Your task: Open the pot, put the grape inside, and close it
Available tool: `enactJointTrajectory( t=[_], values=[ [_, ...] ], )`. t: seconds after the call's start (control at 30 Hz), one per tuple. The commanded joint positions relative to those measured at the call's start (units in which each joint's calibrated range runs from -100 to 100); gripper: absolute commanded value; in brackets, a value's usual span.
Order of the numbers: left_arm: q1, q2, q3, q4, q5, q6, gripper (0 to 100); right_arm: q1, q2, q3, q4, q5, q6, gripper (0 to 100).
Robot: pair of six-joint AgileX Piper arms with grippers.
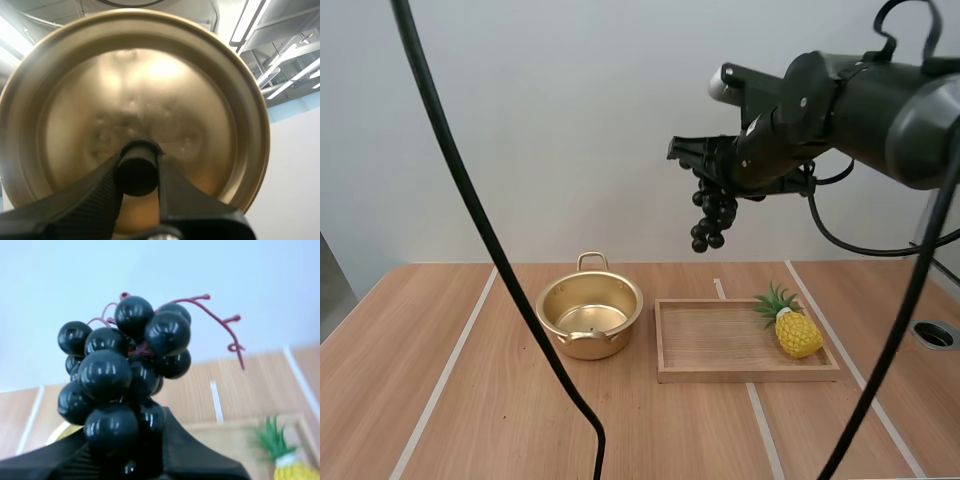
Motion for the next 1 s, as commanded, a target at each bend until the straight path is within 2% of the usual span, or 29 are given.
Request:
enactJointTrajectory(
  t=[0.0, 0.13, 0.33, 0.47, 0.57, 0.67, 0.8, 0.97],
  values=[
    [0.02, -0.2, -0.2, 0.5, -1.5, -0.4, 0, 0.0, -5.1, -0.5, 6.6, -3.5, -11.4, 0],
    [0.02, -0.2, -0.2, 0.5, -1.5, -0.4, 0, 0.0, -7.2, -0.5, 17.1, -3.1, -26.8, 0],
    [0.02, -0.2, -0.2, 0.5, -1.5, -0.4, 0, 0.0, -5.7, -0.5, 24.7, 0.4, -40.7, 0],
    [0.02, -0.2, -0.2, 0.5, -1.5, -0.4, 0, 0.0, -4.2, -0.5, 26.3, 1.4, -44.1, 0],
    [0.02, -0.2, -0.2, 0.5, -1.5, -0.4, 0, 0.0, -2.6, -0.5, 27.9, 4.8, -49.2, 0],
    [0.02, -0.2, -0.2, 0.5, -1.5, -0.4, 0, 0.0, -0.3, -0.5, 33.9, 11.0, -58.2, 0],
    [0.02, -0.2, -0.2, 0.5, -1.5, -0.4, 0, 0.0, 3.0, -0.5, 41.9, 15.5, -64.8, 0],
    [0.02, -0.2, -0.2, 0.5, -1.5, -0.4, 0, 0.0, 9.8, -0.5, 47.2, 16.2, -67.2, 0]
  ],
)
